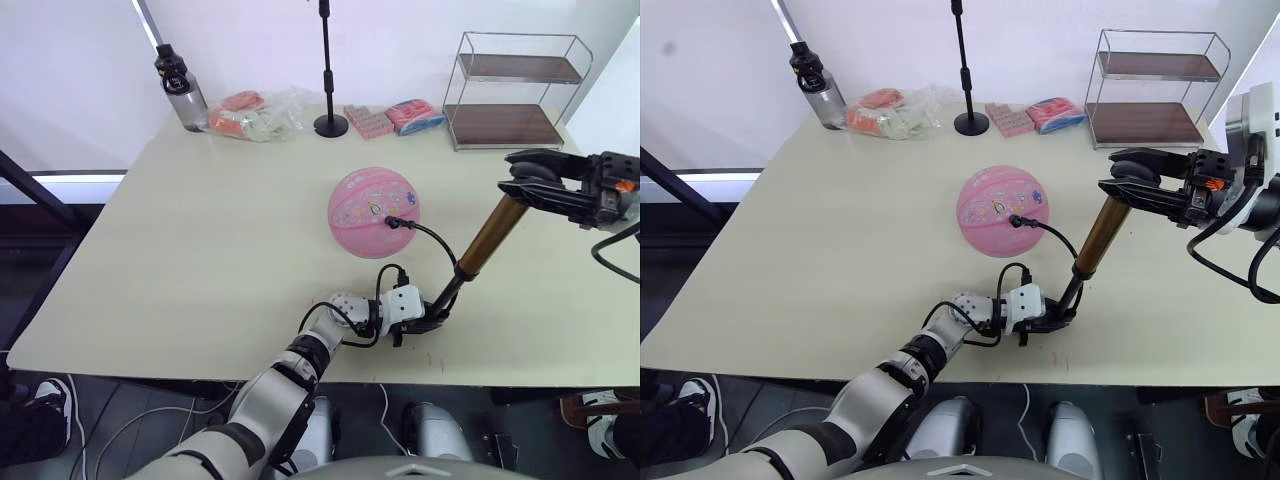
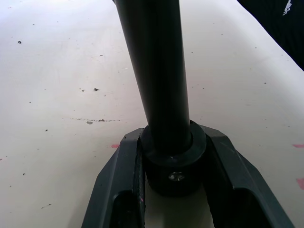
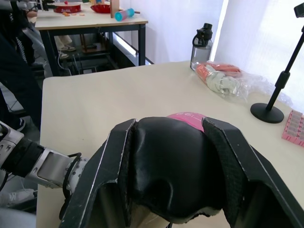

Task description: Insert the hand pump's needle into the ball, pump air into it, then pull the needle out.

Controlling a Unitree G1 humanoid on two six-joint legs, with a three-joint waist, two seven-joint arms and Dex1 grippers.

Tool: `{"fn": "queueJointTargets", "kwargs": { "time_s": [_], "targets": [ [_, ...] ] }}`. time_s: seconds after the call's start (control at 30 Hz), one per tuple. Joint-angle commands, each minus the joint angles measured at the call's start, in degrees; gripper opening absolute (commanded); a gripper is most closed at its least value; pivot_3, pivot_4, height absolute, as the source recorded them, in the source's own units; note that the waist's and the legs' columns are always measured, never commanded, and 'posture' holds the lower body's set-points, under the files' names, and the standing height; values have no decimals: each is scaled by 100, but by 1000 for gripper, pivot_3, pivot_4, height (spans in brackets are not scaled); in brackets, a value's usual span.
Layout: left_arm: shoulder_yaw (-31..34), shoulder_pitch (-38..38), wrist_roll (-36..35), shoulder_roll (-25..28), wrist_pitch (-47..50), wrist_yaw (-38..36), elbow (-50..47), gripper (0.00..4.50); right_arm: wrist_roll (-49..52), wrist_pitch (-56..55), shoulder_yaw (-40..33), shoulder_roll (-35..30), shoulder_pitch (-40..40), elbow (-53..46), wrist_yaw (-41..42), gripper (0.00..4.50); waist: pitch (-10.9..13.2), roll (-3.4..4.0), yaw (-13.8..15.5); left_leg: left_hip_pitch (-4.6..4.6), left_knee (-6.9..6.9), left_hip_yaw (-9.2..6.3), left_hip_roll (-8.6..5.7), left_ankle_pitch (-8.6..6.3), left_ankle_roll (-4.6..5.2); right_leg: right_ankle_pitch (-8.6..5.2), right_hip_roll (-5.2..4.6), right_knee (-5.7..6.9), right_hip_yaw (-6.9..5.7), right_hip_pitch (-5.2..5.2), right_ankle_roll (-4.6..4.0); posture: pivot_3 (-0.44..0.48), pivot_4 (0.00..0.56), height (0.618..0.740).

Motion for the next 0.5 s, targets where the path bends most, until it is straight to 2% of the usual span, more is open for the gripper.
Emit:
{"fn": "queueJointTargets", "kwargs": {
  "time_s": [0.03,0.17,0.37,0.5],
  "targets": [
    [-408,409,509,243,231,-124,576,1097,-373,-501,-291,116,20,-72,-207,1650,-1,0,-1,2,0,-1,0,0,0,0,0,1,0,0,0,0,150,740],
    [-415,414,510,237,231,-116,573,1097,-832,-815,42,316,344,-88,-166,1650,-7,-4,-6,10,0,-1,2,0,0,-1,2,3,-1,1,2,0,150,740],
    [-418,419,511,223,247,-84,567,1097,-1302,-1297,651,809,1032,-52,-144,1650,-49,-49,-14,24,0,-5,13,0,0,-3,13,4,-1,12,4,0,150,740],
    [-409,424,506,217,259,-73,560,1097,-1715,-1642,954,1054,1334,104,-147,1650,-66,-45,-18,27,0,-3,16,0,0,-2,16,4,0,13,2,0,150,740]
  ]
}}
